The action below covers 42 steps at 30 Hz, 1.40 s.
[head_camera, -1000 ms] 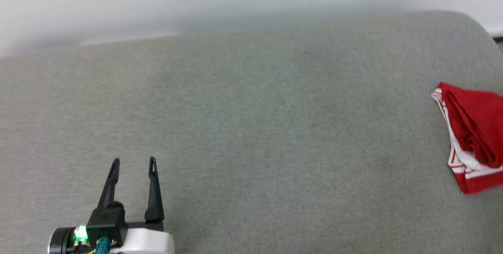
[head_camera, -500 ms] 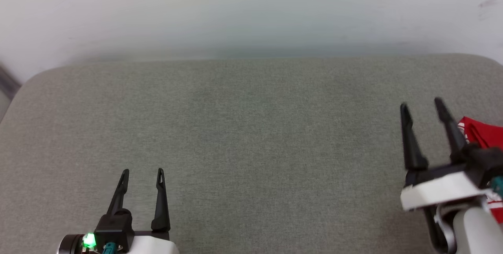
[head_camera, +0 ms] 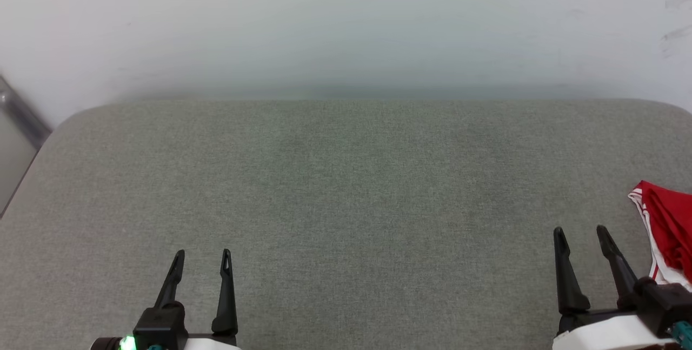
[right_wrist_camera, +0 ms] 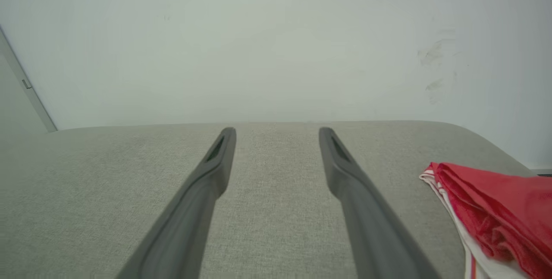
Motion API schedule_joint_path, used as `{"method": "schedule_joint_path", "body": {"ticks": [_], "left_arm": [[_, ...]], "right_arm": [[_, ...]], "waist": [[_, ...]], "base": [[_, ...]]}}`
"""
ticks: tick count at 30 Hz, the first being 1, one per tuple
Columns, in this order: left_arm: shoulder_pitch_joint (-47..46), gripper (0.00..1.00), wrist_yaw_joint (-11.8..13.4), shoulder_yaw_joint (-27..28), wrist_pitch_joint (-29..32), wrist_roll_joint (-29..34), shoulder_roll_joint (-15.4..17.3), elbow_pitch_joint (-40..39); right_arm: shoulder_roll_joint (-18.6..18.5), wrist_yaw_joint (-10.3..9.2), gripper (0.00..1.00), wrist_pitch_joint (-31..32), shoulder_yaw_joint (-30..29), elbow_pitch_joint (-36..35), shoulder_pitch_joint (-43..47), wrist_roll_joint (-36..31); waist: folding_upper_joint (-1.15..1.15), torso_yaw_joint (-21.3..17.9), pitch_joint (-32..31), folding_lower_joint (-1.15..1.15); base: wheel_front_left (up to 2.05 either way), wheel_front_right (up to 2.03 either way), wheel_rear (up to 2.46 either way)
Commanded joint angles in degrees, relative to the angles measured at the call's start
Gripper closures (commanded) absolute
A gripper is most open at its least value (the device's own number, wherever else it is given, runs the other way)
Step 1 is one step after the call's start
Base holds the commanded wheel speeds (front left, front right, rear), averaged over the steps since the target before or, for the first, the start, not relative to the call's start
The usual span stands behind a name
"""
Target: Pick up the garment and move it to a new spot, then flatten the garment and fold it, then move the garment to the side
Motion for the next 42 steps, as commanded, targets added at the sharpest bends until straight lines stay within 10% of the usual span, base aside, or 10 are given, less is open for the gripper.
{"method": "schedule_joint_path", "body": {"ticks": [1,11,12,42], "left_arm": [[0.94,0.0,-0.37,0.14,-0.11,-0.25,-0.06,0.21],[1.33,0.0,-1.22,0.37,-0.11,-0.56,-0.31,0.73],[0.98,1.0,-1.14,0.29,0.01,-0.36,-0.28,0.8],[-3.55,1.0,-4.19,2.75,6.96,-30.14,-0.13,6.02]], "right_arm": [[0.42,-0.03,0.0,-0.14,-0.28,-0.61,1.33,0.1],[1.14,-0.03,0.0,-0.14,-0.53,-1.38,3.69,-0.2],[0.8,0.0,1.0,-0.01,-0.52,-1.08,3.02,-0.02],[0.9,0.0,1.0,7.24,-1.33,3.51,-1.04,27.81]], "waist": [[0.0,0.02,-0.31,0.01],[0.0,-0.08,-0.99,0.01],[0.0,-0.08,-0.99,0.01],[0.0,-0.63,-0.64,0.01]], "base": [[0.0,0.0,0.0],[0.0,0.0,0.0],[0.0,0.0,0.0],[0.0,0.0,0.0]]}}
